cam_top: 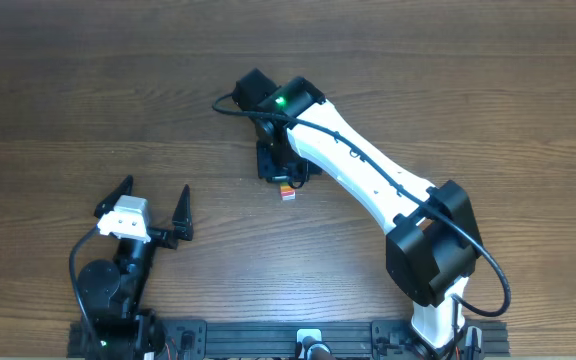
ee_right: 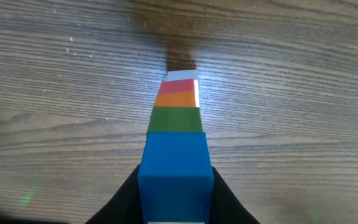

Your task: Stack Cubes

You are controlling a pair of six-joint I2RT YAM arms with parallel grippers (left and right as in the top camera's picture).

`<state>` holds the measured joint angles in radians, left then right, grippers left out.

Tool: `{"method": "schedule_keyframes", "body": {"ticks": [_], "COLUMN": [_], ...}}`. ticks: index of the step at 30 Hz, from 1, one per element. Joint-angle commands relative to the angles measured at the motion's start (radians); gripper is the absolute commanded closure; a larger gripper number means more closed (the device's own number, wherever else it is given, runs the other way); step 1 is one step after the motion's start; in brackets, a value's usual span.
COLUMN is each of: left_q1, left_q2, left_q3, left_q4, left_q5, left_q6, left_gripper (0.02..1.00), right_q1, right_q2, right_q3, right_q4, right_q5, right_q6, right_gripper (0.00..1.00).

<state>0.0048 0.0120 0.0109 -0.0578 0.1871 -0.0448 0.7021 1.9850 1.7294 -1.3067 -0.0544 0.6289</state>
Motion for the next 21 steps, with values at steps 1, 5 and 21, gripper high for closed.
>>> {"method": "schedule_keyframes", "body": {"ticks": [1,5,21], "left_q1": [-0.004,-0.004,-0.004], "left_q2": [-0.006,-0.006,-0.006], "left_q3": [-0.005,-0.005,-0.005], "left_q4": [-0.001,-0.001,-0.001], "left_q5": [0.003,0.003,0.003], "left_q6": [0.015,0.015,0.015], "left_gripper": [0.02,0.023,0.02], "right_q1": [0.006,0.006,0.006], "right_q2": [-0.032,-0.032,-0.032], "right_q3": [-0.01,-0.01,-0.01], "right_q4": [0.004,0.005,0.026], "right_q5": [-0.013,-0.013,-0.016], "right_q6": [0.011,0.011,0.01], "right_gripper": [0.873,0.829,0.038]}}
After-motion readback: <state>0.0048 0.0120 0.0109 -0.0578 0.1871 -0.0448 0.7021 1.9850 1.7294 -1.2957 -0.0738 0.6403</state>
